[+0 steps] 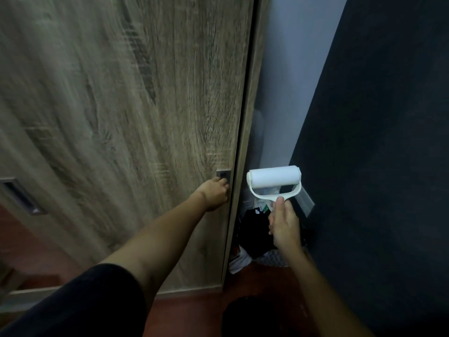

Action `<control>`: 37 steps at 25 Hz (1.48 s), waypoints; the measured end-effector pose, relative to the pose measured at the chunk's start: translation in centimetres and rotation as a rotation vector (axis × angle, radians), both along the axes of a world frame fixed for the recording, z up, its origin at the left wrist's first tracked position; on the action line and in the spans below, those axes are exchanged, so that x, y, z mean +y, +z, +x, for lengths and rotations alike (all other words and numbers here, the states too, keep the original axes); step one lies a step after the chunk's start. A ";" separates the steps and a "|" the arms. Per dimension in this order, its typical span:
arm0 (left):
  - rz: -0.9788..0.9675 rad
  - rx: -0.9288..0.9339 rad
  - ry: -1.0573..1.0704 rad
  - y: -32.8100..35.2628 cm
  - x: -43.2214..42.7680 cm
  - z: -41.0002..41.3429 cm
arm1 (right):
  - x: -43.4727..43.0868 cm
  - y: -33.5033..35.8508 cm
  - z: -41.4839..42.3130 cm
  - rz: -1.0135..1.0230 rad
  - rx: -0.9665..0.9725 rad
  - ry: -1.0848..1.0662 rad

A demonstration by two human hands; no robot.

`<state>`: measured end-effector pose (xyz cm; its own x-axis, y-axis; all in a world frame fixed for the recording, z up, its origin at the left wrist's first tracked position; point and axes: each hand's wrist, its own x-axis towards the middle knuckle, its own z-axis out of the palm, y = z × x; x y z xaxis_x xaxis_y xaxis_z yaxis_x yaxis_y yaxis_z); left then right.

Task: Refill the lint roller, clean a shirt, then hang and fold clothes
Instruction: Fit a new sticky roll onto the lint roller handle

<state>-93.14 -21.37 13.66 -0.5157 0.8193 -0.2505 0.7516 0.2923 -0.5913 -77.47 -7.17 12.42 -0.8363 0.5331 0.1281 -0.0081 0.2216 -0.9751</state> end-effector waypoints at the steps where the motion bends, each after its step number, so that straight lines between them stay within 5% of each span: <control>1: -0.027 0.007 -0.020 0.3 0.0 -0.6 | 0.0 0.1 -0.5 -0.002 0.002 -0.002; 14: 0.099 0.085 -0.200 -1.6 -5.4 -4.8 | -3.4 0.0 -5.8 0.026 0.072 0.057; 37: -0.043 0.104 0.114 0.2 -44.2 -7.9 | -31.7 -1.3 -12.0 -0.107 0.073 0.211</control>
<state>-101.03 -65.56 13.82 -0.6300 0.7435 -0.2243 0.6487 0.3450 -0.6783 -89.46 -38.86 11.17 -0.9211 0.3618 0.1439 -0.1141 0.1027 -0.9882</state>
